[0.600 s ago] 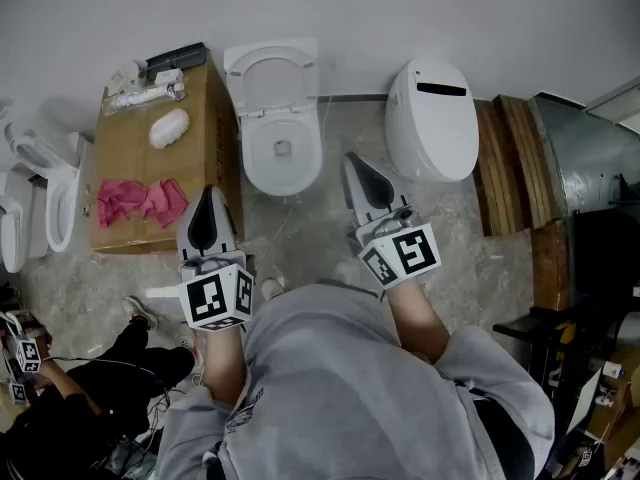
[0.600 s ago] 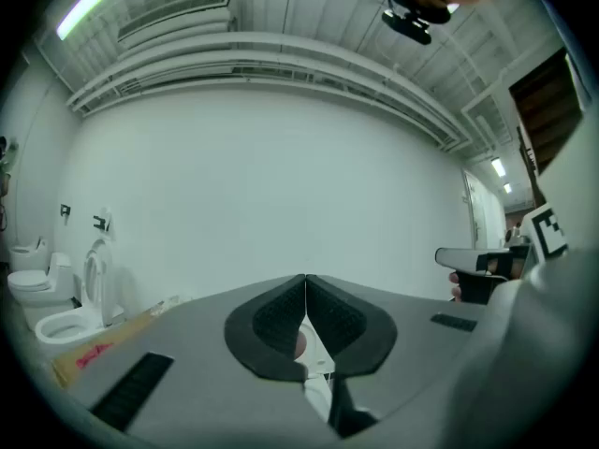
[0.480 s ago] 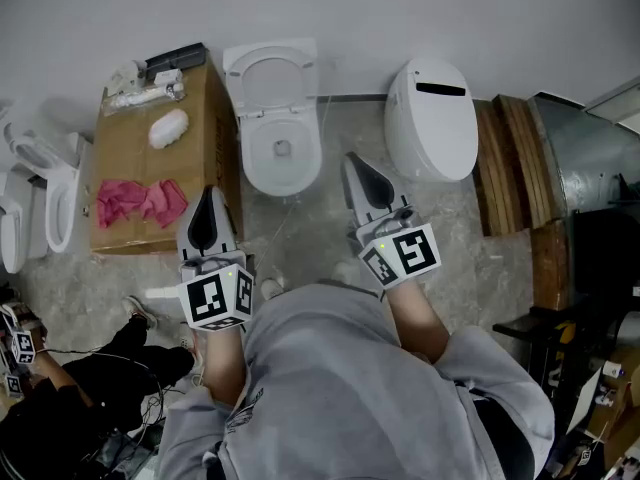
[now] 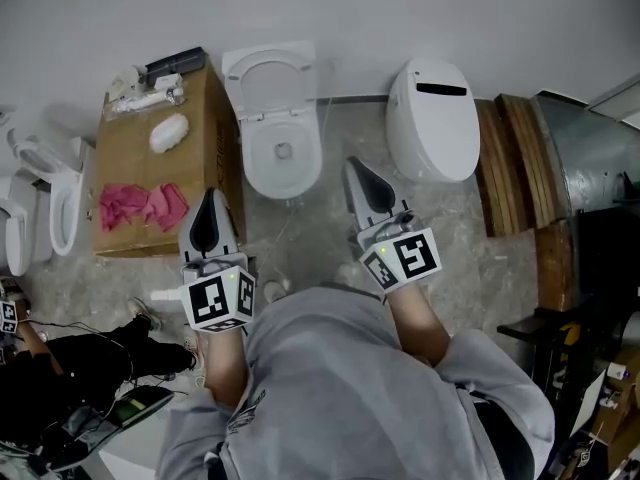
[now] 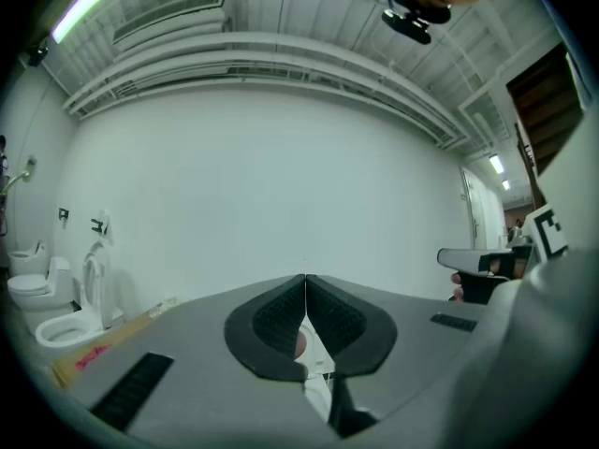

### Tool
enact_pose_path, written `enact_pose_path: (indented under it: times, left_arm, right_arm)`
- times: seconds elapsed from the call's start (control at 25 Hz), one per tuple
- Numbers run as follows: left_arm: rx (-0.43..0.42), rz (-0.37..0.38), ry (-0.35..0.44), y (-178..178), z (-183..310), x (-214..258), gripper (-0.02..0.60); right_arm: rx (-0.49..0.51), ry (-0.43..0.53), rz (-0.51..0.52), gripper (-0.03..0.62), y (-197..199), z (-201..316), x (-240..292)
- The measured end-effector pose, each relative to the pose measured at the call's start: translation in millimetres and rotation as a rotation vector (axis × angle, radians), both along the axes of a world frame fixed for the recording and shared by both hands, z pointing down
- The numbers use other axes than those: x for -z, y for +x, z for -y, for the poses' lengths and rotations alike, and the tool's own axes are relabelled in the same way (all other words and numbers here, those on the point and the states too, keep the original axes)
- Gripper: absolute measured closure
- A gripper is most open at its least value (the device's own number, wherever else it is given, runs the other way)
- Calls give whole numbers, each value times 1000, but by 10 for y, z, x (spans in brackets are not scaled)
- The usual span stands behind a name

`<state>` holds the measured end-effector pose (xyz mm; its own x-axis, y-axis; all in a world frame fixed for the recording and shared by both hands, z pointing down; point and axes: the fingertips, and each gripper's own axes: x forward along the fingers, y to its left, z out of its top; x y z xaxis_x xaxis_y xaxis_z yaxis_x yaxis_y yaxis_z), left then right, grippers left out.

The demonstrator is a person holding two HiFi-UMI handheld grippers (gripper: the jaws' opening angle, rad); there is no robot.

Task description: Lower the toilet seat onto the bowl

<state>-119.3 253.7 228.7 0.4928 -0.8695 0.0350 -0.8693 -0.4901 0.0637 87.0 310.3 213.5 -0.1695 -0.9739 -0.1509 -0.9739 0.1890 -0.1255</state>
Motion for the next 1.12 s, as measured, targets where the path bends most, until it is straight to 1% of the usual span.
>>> enact_pose_path:
  times: [0.28,0.52,0.76,0.96,1.12]
  left_arm:
    - [37,22,15,234,-56,23,581]
    - [72,23,31,514,-143,89,581]
    - [97,28,6,610,-154,-9,581]
    - [85,19,-6,666,5,-28,581]
    - [63,7,-7,694,284,-79,581]
  right_arm:
    - [21,22,3,594,267,-92,11]
    - [55,13,8,594,568,-177,-30]
    - [64,-9,25,594,790,-139,-151]
    - [73,-28,22,594,785,-11,-191]
    - [59,-44,9,592,778,235,-258]
